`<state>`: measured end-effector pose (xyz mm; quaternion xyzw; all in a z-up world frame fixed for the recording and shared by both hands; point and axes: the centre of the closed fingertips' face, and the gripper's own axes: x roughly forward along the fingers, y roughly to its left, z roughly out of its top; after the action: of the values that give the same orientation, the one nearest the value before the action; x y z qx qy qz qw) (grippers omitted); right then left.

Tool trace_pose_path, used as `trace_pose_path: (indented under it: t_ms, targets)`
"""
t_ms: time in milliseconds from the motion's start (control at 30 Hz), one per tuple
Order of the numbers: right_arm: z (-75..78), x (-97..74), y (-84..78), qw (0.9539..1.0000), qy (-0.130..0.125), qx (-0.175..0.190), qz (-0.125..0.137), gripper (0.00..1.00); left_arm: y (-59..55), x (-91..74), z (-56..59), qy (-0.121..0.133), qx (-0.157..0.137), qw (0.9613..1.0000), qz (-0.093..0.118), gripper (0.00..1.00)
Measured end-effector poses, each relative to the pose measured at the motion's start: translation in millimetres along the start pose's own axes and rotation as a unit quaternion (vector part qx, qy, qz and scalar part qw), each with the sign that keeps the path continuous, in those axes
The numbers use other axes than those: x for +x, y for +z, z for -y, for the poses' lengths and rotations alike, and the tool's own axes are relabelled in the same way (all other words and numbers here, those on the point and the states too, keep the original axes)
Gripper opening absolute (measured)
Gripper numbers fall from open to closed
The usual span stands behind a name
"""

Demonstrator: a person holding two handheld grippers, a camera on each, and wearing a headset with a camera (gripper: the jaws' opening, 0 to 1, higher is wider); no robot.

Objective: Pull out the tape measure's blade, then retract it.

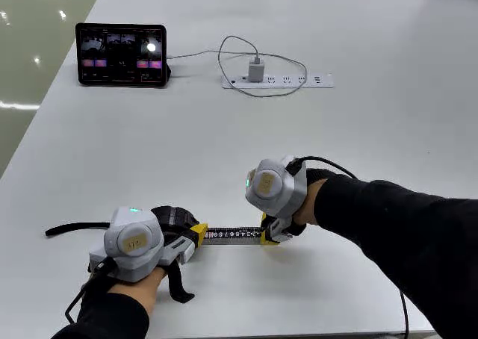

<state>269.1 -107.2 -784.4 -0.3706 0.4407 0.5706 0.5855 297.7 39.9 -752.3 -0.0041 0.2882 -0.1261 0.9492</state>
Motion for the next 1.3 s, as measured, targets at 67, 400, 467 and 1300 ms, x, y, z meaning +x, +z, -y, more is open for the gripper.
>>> trace_pose_path:
  t_ms: [67, 400, 467, 1300]
  targets:
    - [-0.2, 0.1, 0.8, 1.0, 0.0, 0.001, 0.001, 0.1, 0.1, -0.1, 0.1, 0.0, 0.0, 1.0, 0.0, 0.62]
    - [-0.5, 1.3, 3.4, 1.0, -0.006, 0.004, 0.005, 0.1, -0.2, 0.0, 0.2, -0.001, -0.001, 1.0, -0.001, 0.62]
    - [-0.4, 1.5, 4.0, 1.0, -0.007, 0.003, 0.006, 0.1, -0.2, -0.1, 0.3, -0.001, -0.001, 1.0, -0.001, 0.62]
    - [-0.7, 4.7, 12.2, 0.9999, -0.003, 0.007, 0.015, 0.1, -0.4, 0.2, 0.0, -0.004, -0.001, 1.0, 0.0, 0.62]
